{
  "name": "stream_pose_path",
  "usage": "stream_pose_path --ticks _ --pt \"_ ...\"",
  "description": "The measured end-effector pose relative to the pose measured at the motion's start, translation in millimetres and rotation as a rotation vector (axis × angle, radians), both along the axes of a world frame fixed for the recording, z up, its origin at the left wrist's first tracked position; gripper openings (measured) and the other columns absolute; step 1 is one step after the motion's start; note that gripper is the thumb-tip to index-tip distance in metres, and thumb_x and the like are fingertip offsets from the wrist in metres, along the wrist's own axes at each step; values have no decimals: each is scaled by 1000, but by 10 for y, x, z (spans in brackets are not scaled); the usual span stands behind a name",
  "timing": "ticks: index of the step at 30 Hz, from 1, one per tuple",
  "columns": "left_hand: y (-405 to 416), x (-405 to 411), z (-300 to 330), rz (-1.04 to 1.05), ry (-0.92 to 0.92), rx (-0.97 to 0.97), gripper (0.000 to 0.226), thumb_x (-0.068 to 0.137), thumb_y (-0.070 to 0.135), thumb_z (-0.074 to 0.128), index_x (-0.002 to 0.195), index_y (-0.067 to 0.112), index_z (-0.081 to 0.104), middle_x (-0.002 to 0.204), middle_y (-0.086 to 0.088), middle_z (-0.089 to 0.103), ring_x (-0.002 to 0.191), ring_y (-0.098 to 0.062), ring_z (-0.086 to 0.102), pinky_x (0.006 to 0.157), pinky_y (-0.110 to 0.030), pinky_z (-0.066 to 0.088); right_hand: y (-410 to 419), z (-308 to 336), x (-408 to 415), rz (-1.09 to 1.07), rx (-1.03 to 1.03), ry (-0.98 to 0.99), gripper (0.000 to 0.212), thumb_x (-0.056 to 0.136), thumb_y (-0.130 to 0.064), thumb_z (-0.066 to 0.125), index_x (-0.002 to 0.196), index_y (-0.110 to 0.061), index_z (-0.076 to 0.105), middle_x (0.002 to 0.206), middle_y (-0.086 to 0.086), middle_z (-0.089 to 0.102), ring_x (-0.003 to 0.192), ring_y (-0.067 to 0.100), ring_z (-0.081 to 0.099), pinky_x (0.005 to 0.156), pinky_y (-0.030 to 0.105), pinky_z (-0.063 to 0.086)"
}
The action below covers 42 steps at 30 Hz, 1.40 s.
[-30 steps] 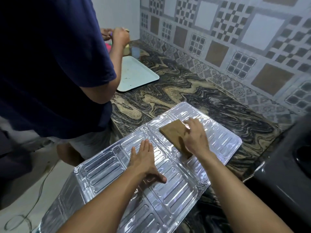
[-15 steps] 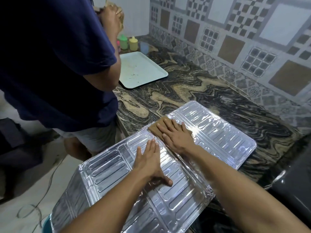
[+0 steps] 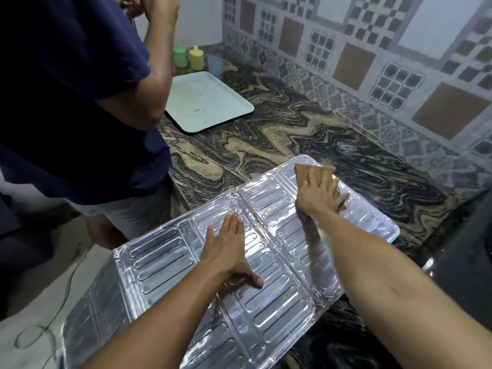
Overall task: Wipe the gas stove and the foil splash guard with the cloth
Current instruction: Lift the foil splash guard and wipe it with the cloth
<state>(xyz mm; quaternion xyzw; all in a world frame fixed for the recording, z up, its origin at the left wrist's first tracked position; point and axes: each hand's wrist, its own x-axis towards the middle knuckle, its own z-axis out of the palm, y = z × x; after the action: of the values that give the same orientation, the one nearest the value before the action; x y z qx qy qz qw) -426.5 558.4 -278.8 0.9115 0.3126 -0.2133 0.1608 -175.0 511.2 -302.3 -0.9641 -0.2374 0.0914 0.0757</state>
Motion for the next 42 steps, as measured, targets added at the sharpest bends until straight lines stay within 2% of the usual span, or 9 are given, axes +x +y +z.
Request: stream_pose_path --ticks 9,16,22,25,28,34,36,39,42 --pt "2 54 41 -20 55 5 154 48 78 73 151 3 -13 158 -14 -24 147 -30 -18 116 -58 0 -469 2 -230 -241 -17 46 60 99 -47 11 153 -29 -8 162 4 -14 147 32 -17 110 66 -13" --pt "15 60 47 -28 60 21 154 49 80 71 150 2 -15 159 -15 -21 148 -31 -14 117 -60 5 -828 12 -421 -389 -69 48 71 97 -50 12 153 -11 -7 161 14 -10 146 36 -17 111 67 -11" --pt "16 70 36 -31 59 31 157 46 82 70 150 2 -15 159 -16 -20 149 -31 -12 117 -61 9 -965 108 -619 -443 -129 114 83 97 -56 17 149 4 -7 159 26 -5 146 42 -5 118 54 -2" --pt "16 80 31 -31 58 30 157 46 82 71 150 1 -15 159 -16 -21 149 -32 -12 116 -61 9 -1055 149 -791 -373 -177 103 77 99 -48 20 149 5 -6 158 28 -4 145 46 -1 118 53 4" --pt "17 89 36 -36 59 31 157 46 82 71 150 2 -15 159 -16 -20 149 -31 -12 116 -61 9 -1134 170 -1073 -253 -256 89 77 98 -38 34 150 4 -5 157 29 -3 144 48 5 118 53 11" --pt "9 79 75 -40 33 23 157 45 81 72 151 1 -12 160 -15 -17 149 -31 -10 116 -61 12 -1320 317 -1695 42 -199 92 71 90 -4 44 152 -2 10 160 20 9 146 38 13 116 48 25" --pt "-2 76 86 -44 37 26 157 44 81 72 151 1 -11 161 -14 -16 149 -31 -9 116 -61 14 -1398 396 -1905 161 -175 94 65 89 -3 45 150 -6 21 158 15 19 143 35 26 108 49 36" --pt "-3 39 121 -68 22 69 156 41 84 70 152 2 -4 162 -12 -9 150 -30 -3 115 -57 24 -1578 596 -2104 314 -139 118 49 86 -12 54 133 -19 45 140 4 49 120 30 53 88 38 45" --pt "26 16 133 -114 -1 135 154 37 90 64 153 5 8 162 -11 6 148 -30 13 110 -52 34 -1818 880 -2196 239 26 216 53 80 -7 46 123 -36 55 122 -7 66 112 18 61 89 28 47"
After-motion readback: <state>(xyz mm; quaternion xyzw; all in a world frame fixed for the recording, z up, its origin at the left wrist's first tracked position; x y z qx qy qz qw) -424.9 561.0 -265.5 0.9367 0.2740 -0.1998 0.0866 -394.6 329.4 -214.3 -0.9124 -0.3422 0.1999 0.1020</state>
